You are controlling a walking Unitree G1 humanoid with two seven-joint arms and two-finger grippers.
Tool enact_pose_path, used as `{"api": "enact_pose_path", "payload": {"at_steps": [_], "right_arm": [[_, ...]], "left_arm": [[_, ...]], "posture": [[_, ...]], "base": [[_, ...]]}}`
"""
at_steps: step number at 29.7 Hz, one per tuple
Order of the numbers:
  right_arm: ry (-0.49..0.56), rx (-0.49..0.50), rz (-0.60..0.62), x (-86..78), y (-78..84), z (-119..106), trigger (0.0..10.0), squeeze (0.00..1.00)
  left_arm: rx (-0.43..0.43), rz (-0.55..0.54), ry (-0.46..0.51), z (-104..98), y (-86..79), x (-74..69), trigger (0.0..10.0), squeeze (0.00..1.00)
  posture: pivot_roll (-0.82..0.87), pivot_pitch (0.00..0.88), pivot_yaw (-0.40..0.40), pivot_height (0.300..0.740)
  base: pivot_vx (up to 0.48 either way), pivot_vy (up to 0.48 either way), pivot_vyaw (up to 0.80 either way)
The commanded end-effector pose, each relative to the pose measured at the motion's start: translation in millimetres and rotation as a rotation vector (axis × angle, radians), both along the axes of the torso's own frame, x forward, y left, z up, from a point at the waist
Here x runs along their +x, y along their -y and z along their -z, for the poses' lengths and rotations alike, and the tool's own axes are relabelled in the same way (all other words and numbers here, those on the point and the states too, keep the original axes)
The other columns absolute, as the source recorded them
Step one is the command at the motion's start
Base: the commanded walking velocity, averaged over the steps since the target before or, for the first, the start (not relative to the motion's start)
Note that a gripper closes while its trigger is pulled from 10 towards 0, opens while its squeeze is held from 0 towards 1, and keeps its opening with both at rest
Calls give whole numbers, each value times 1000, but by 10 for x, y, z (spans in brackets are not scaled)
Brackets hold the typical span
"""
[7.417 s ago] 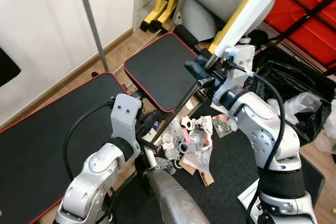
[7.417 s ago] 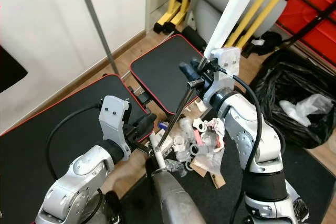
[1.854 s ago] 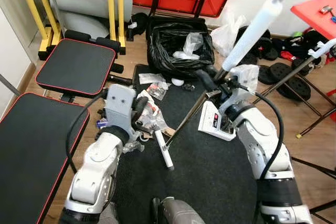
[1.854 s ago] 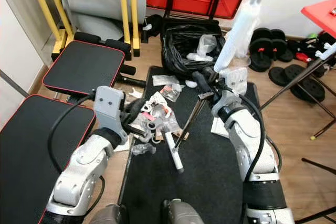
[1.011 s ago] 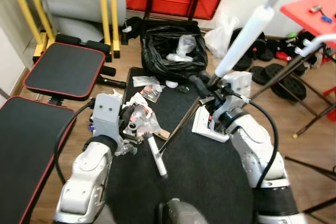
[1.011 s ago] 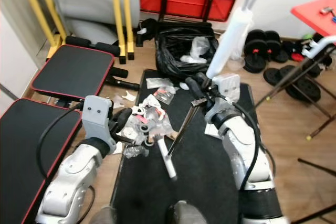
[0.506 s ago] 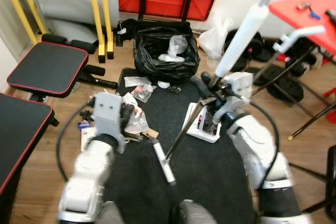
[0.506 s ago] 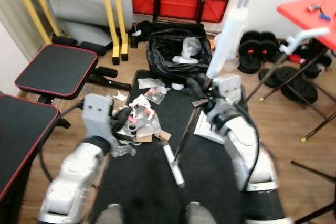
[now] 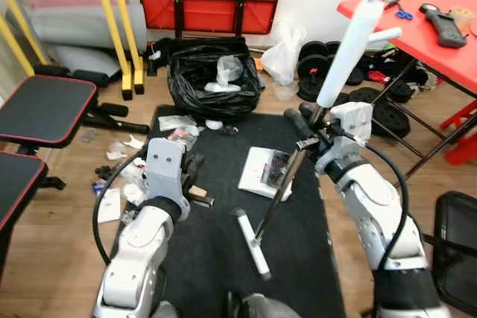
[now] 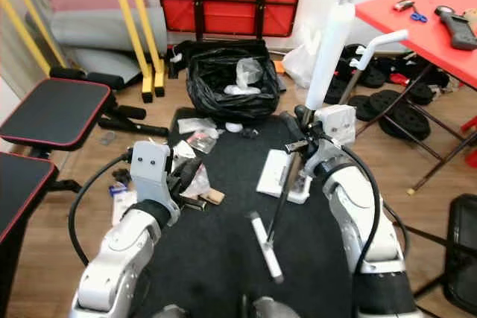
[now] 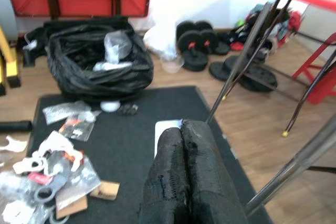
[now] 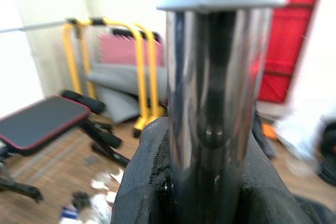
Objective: Sweep floor
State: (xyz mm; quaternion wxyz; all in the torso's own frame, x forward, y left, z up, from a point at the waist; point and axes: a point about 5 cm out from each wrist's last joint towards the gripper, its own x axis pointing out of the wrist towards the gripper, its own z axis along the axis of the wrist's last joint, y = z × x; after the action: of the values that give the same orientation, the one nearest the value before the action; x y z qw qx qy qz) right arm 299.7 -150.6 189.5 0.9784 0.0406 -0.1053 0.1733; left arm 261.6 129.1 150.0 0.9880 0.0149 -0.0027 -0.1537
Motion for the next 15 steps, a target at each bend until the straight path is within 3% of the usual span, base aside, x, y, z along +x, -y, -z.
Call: {"api": "enact_pose_path", "payload": {"at_steps": [1, 15], "right_arm": [[29, 5, 29, 11, 47, -95, 10000, 0], [38, 16, 63, 38, 71, -132, 10000, 0]], "left_arm": [[-12, 18, -16, 19, 18, -22, 10000, 0], [-10, 26, -16, 14, 27, -21, 10000, 0]], "posture": [[-94, 173, -176, 740], [-96, 177, -176, 740]], "base": [[375, 0, 0], [375, 0, 0]]}}
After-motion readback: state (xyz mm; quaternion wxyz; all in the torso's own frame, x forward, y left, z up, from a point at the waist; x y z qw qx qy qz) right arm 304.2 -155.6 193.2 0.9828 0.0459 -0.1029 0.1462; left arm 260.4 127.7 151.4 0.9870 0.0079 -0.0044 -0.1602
